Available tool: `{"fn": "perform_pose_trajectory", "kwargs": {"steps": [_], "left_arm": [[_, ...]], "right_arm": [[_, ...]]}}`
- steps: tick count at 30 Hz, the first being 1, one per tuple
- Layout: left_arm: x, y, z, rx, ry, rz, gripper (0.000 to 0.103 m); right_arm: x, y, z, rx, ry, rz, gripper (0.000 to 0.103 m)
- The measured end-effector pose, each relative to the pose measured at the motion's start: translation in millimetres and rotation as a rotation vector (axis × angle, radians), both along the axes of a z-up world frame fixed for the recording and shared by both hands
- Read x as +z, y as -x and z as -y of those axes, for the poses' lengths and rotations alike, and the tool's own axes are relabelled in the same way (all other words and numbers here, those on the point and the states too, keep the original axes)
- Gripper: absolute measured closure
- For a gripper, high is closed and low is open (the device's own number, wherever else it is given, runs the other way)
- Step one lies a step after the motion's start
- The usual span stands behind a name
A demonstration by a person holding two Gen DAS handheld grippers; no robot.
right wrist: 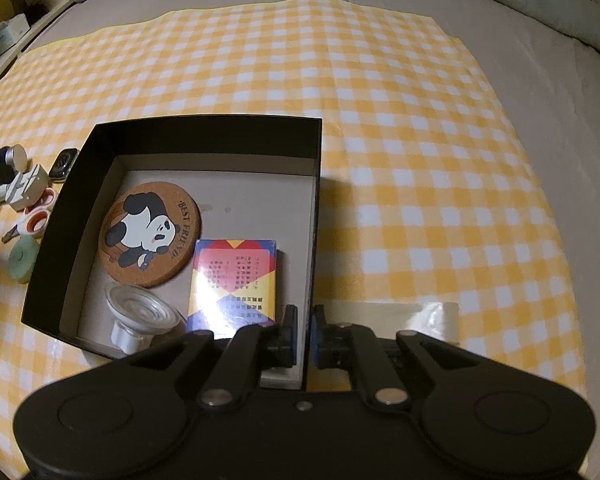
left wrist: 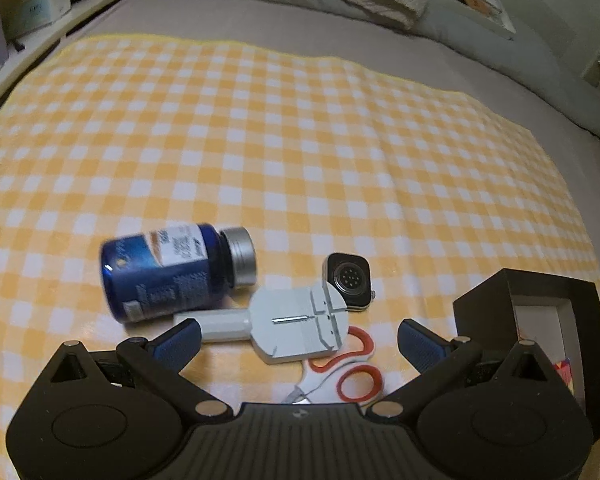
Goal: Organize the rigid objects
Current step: 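Move the left gripper back toward the pill bottle and watch tool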
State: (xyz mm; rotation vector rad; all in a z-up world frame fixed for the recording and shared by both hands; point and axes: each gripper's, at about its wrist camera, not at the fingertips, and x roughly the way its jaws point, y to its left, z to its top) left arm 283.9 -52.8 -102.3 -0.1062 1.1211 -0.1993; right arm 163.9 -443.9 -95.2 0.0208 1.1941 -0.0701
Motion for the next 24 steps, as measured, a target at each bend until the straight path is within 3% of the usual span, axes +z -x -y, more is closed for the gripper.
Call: {"fn": "perform_pose_trajectory", "kwargs": {"steps": [6, 9, 13, 16, 24], "left_arm": [[-7, -6, 25, -0.012, -0.053, -0.003, 0.000], [-10, -10, 31, 0.011, -0.081, -0.022, 0.011], [-12, -16, 35, 0.055, -0.096, -0.050, 0.014], [-12, -17, 36, 0.090, -0.075, -0.076, 0.020], [-18, -5, 42, 0.095, -0.013, -0.137, 0.021]], "right_arm": [[-4, -2, 0, 0.001, -0.005, -0.001, 0.095], [-7, -2, -3, 0.010, -0.004, -0.001, 0.094], [-8, -1, -5, 0.013, -0.009, 0.001, 0.094], [-7, 3, -8, 0.013, -0.011, 0.000, 0.094], [-8, 5, -10, 0.018, -0.010, -0.003, 0.093]]}}
